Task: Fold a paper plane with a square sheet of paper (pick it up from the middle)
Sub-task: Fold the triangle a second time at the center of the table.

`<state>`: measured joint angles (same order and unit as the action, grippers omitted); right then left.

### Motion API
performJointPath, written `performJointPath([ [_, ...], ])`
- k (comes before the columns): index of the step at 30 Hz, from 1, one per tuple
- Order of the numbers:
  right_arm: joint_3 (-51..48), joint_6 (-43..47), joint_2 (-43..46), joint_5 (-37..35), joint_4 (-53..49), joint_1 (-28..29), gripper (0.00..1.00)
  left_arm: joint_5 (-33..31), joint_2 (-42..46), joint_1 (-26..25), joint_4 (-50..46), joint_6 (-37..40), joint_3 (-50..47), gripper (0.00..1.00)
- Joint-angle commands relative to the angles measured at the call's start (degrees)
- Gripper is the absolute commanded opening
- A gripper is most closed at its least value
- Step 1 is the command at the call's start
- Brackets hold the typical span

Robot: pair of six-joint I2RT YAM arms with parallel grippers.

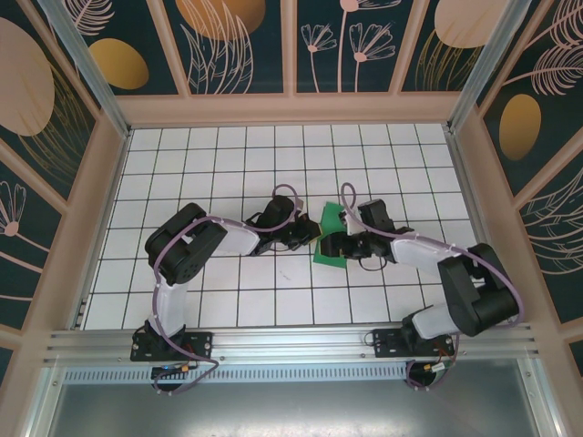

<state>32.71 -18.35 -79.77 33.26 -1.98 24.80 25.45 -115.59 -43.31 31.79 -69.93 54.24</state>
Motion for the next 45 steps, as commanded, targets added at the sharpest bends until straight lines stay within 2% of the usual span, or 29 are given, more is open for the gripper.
performJointPath([
  [1,0.5,-0.3,6.1,-6.2,-2.0,1.5,0.64,-0.6,1.3,-0.3,1.7,-0.6,-0.2,0.05],
  [5,-0.1,-0.4,10.0,-21.1,-4.7,8.2,0.66,-0.4,1.6,-0.3,2.3,-1.0,-0.3,0.05],
  [10,0.7,-0.8,9.8,-32.7,-6.8,16.0,0.68,-0.2,1.9,-0.2,2.5,-1.4,-0.4,0.05],
  [11,0.7,-0.5,9.5,-33.5,-6.6,16.7,0.70,-0.2,1.9,-0.2,2.5,-1.6,-0.4,0.05],
  [12,0.7,-0.3,9.1,-34.8,-6.6,17.7,0.78,-0.1,1.9,-0.3,2.6,-1.6,-0.3,0.04],
  [13,1.0,0.0,8.4,-36.7,-6.7,18.7,0.81,0.0,1.9,-0.3,2.6,-1.8,-0.2,0.03],
  [17,1.9,1.4,5.9,-39.9,-5.8,21.9,0.83,0.1,2.1,-0.2,2.6,-1.9,-0.1,0.03],
  [19,2.9,1.2,4.3,-46.0,-6.5,24.4,0.83,0.1,2.2,-0.3,2.4,-1.9,-0.1,0.03],
  [22,4.6,1.5,1.8,-50.8,-6.8,27.0,0.82,0.1,2.2,-0.3,2.3,-1.9,-0.1,0.03],
  [28,9.0,-0.5,-5.3,-60.9,-10.7,31.4,0.77,-0.1,2.6,-0.2,2.0,-1.9,-0.2,0.04],
  [35,11.0,-2.8,-8.1,-65.0,-13.8,33.8,0.69,-0.4,2.9,-0.3,1.4,-1.4,-0.2,0.04],
  [39,10.8,-3.4,-6.6,-65.9,-13.8,33.8,0.50,-0.6,2.7,-0.3,1.1,-1.2,-0.2,0.04],
  [45,10.3,-3.4,-5.1,-65.8,-14.4,33.9,0.32,-1.1,2.8,-0.3,0.3,-0.6,0.1,0.04],
])
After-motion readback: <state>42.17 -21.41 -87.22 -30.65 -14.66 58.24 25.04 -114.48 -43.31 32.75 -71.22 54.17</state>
